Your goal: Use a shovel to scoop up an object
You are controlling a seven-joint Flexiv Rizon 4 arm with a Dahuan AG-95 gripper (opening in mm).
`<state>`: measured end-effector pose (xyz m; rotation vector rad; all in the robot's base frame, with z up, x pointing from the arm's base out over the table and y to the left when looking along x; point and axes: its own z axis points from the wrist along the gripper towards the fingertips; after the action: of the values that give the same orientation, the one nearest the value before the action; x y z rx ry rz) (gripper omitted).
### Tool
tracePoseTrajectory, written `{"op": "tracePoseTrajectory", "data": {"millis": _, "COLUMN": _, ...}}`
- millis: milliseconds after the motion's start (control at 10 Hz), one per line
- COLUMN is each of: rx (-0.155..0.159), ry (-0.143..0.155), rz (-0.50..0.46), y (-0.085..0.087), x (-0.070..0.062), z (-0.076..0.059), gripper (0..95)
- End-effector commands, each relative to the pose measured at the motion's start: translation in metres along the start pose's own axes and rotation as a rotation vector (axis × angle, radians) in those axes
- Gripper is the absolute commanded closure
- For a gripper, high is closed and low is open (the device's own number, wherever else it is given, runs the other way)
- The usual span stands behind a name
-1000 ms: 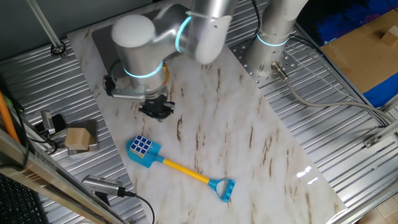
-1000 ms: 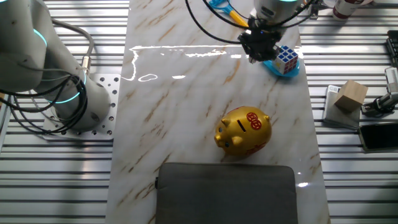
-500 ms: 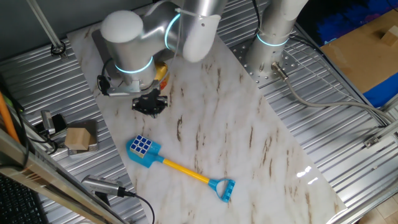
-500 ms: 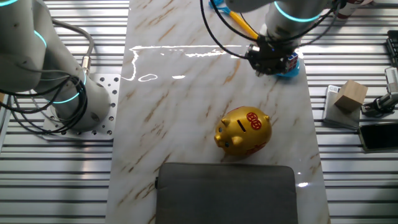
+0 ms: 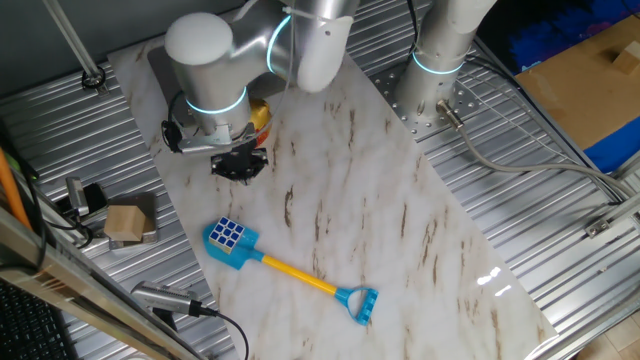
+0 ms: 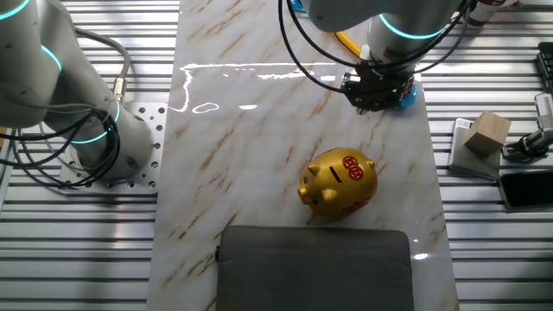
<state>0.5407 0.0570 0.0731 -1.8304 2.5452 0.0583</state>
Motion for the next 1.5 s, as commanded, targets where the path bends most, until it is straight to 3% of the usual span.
{"op": "tracePoseTrajectory", "data": {"millis": 100, "rx": -0.004, "ry": -0.009, "rz": 0.232, "y": 0.0, "x": 0.001, "z": 0.0, "gripper": 95.0}}
{"op": "tracePoseTrajectory", "data": {"millis": 600, "rx": -0.006, "ry": -0.008, "rz": 0.215, "y": -0.006, "x": 0.006, "z": 0.0, "gripper": 95.0}}
{"op": "tracePoseTrajectory", "data": {"millis": 900, "rx": -0.01, "ry": 0.002, "rz": 0.155, "y": -0.05, "x": 0.025, "z": 0.003, "gripper": 95.0}}
{"op": "tracePoseTrajectory", "data": {"millis": 1100, "rx": -0.007, "ry": 0.002, "rz": 0.122, "y": -0.069, "x": 0.031, "z": 0.009, "gripper": 95.0}}
{"op": "tracePoseTrajectory", "data": {"millis": 1300, "rx": 0.026, "ry": 0.056, "rz": 0.08, "y": -0.07, "x": 0.032, "z": 0.012, "gripper": 95.0}}
{"op": "tracePoseTrajectory", "data": {"millis": 1400, "rx": 0.031, "ry": 0.074, "rz": 0.105, "y": -0.07, "x": 0.031, "z": 0.012, "gripper": 95.0}}
{"op": "tracePoseTrajectory", "data": {"millis": 1500, "rx": 0.031, "ry": 0.073, "rz": 0.149, "y": -0.07, "x": 0.031, "z": 0.012, "gripper": 95.0}}
